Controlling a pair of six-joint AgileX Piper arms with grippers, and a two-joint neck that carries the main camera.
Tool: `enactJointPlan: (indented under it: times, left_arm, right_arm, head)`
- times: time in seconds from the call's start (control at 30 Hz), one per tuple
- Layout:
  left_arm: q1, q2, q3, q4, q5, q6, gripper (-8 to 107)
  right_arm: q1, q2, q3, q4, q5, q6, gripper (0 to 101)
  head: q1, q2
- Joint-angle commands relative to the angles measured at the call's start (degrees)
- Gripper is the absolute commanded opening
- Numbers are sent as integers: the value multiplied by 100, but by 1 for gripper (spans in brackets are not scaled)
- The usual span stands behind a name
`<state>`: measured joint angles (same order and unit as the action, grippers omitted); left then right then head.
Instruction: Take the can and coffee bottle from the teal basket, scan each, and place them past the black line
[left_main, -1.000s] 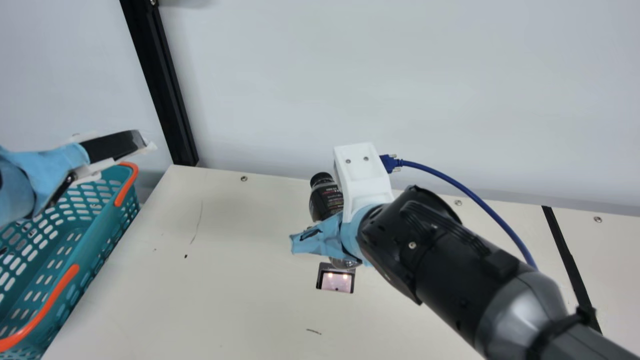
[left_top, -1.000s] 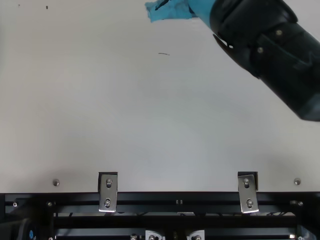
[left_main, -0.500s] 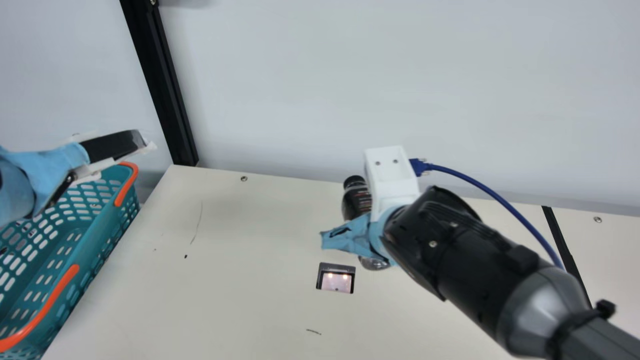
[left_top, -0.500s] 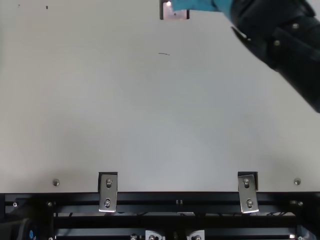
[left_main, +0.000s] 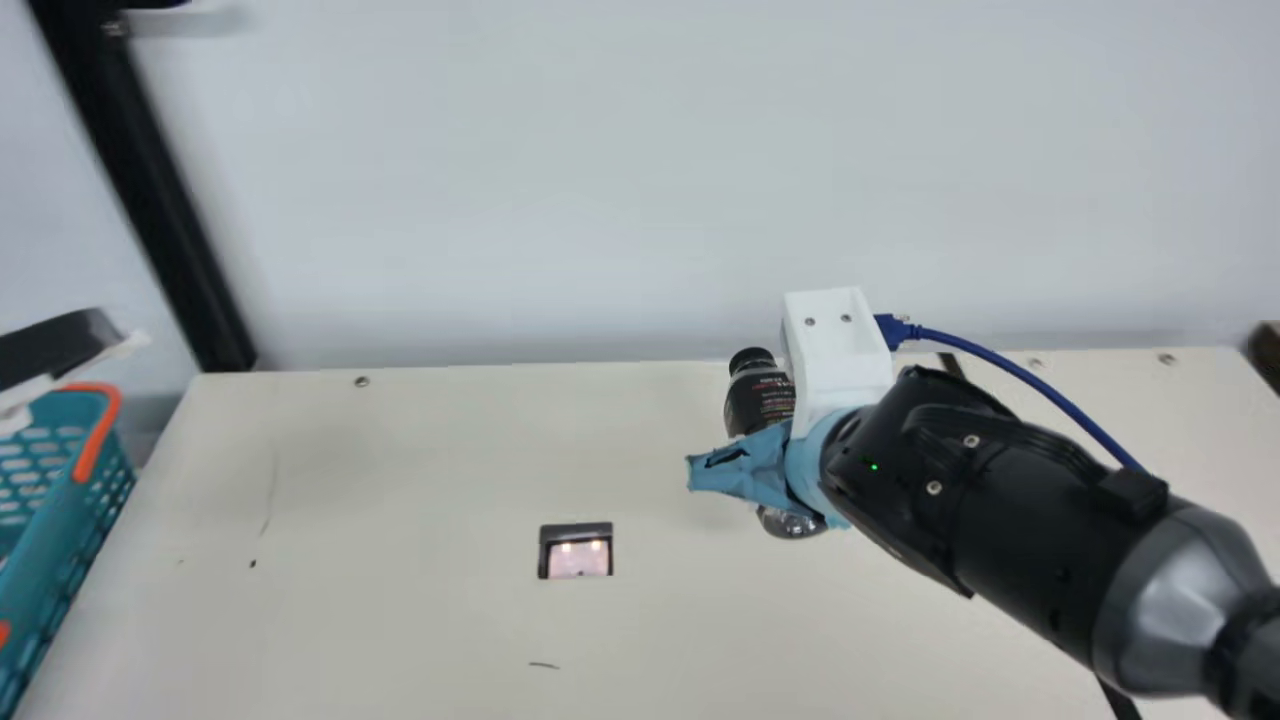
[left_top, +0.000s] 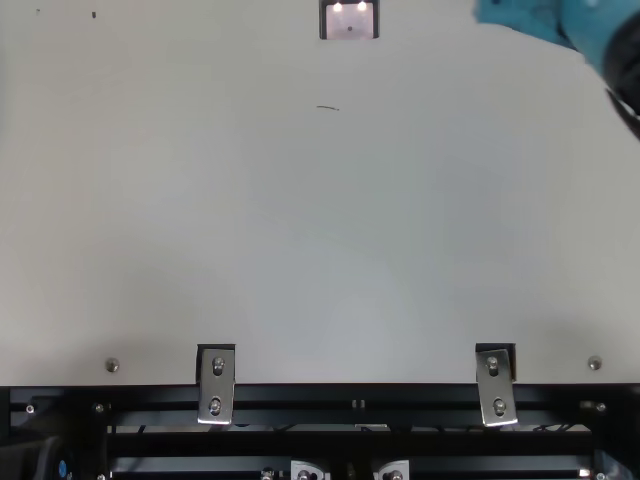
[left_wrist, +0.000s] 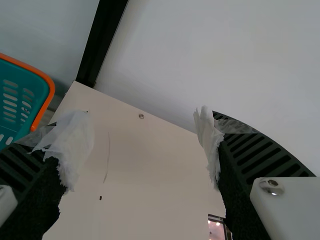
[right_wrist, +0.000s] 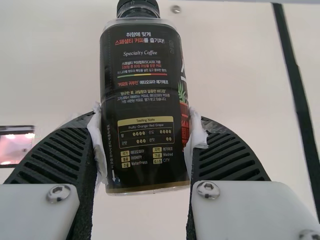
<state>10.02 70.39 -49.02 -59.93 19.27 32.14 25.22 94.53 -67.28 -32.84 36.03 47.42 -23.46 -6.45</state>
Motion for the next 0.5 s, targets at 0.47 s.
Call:
enactJointPlan:
  times: [0.47]
  left_arm:
    - [0,0,0,0,0,0,90]
  right_arm:
    - [-1092,-1253,1431,-273,73,379,0]
  head:
    - [-154,-2339]
